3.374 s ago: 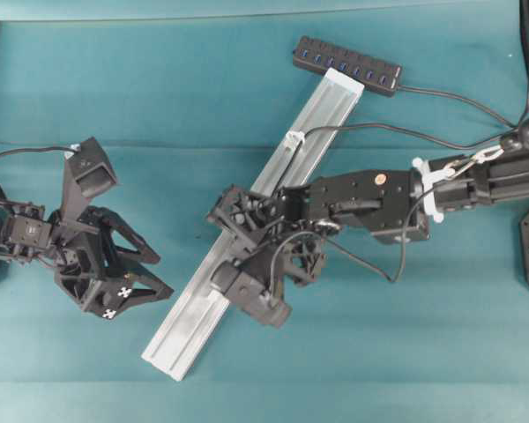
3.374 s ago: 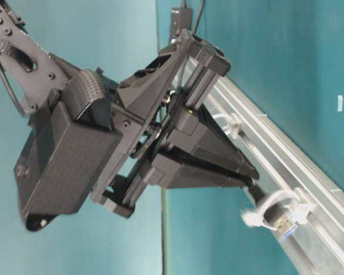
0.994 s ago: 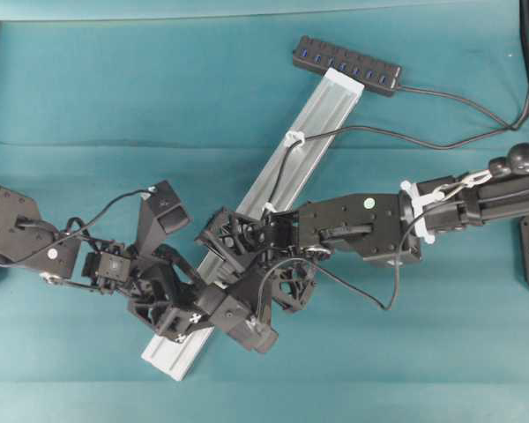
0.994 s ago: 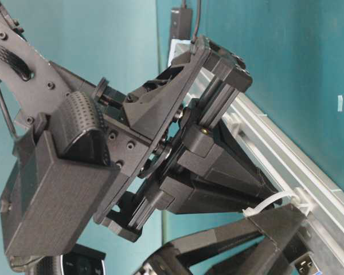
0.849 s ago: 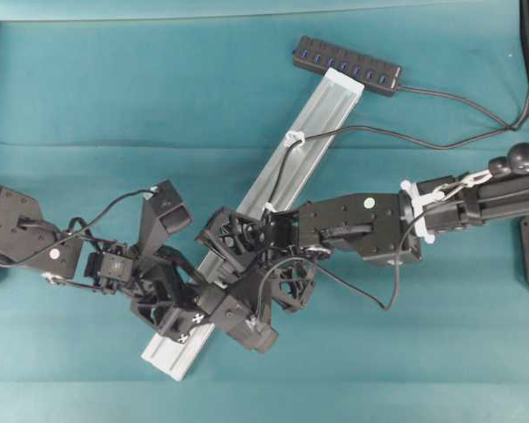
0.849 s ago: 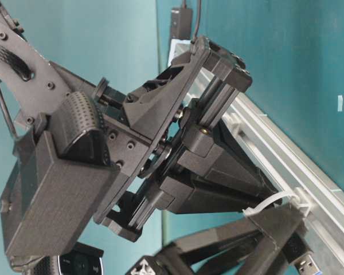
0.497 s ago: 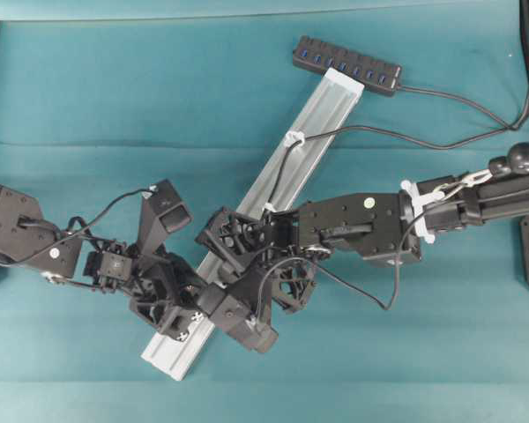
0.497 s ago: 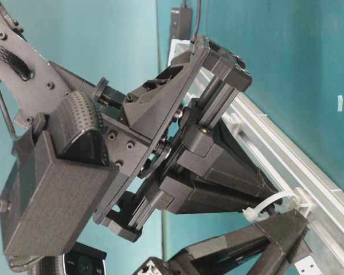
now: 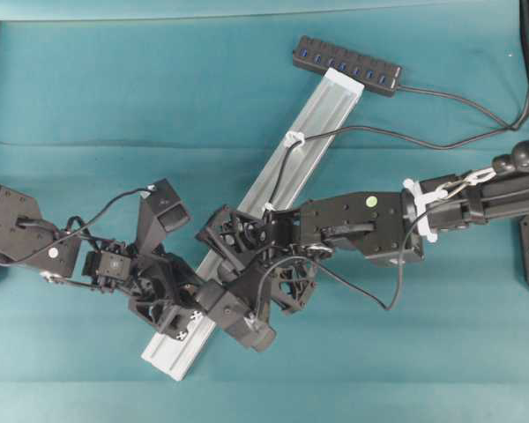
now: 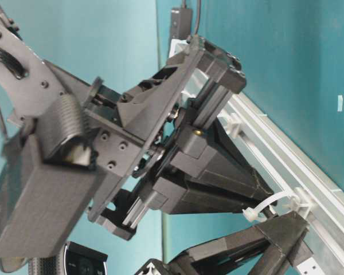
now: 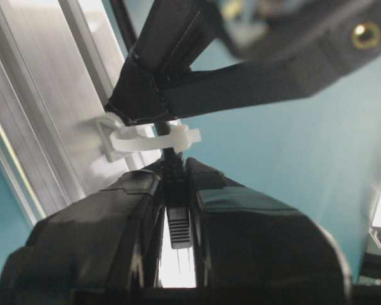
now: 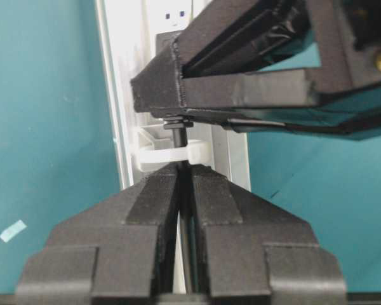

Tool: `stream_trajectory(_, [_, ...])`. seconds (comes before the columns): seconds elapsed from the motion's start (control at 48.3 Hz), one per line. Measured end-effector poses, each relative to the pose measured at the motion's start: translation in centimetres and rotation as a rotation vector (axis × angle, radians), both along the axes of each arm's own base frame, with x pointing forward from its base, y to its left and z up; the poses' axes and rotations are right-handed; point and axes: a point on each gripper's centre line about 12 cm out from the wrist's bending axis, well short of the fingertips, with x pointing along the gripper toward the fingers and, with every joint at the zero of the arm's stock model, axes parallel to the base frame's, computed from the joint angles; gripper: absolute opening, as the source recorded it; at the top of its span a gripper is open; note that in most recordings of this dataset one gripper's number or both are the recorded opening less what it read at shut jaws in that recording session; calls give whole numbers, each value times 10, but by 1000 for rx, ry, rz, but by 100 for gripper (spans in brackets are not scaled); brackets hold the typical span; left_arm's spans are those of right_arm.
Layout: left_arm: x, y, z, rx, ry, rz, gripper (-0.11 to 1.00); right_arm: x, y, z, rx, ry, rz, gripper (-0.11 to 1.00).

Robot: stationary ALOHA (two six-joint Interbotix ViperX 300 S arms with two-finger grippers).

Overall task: Pass the USB cable through three rings with both arms.
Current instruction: 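Grasp the plug past the third ring with the left gripper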

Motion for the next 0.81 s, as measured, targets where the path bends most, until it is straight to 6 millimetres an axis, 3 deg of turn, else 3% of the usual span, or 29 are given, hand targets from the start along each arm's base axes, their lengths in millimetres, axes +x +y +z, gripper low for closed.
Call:
stream_trajectory(0.186, [0,0,1,-8,0,5,10,-1,-7,1,8,15,-25,82])
stream_trajectory(0.228, [0,0,1,-7,-2,4,10,-2,-7,1,9,18,-26,88])
stream_trajectory(0.621, [-8,1,13,-36,19,26,10,-10,-10,8,9,6,-33,85])
stream_trajectory(0.807, [-15,-8,14,-35,35,1,10,-16,-33,25,51,-18,-145,85])
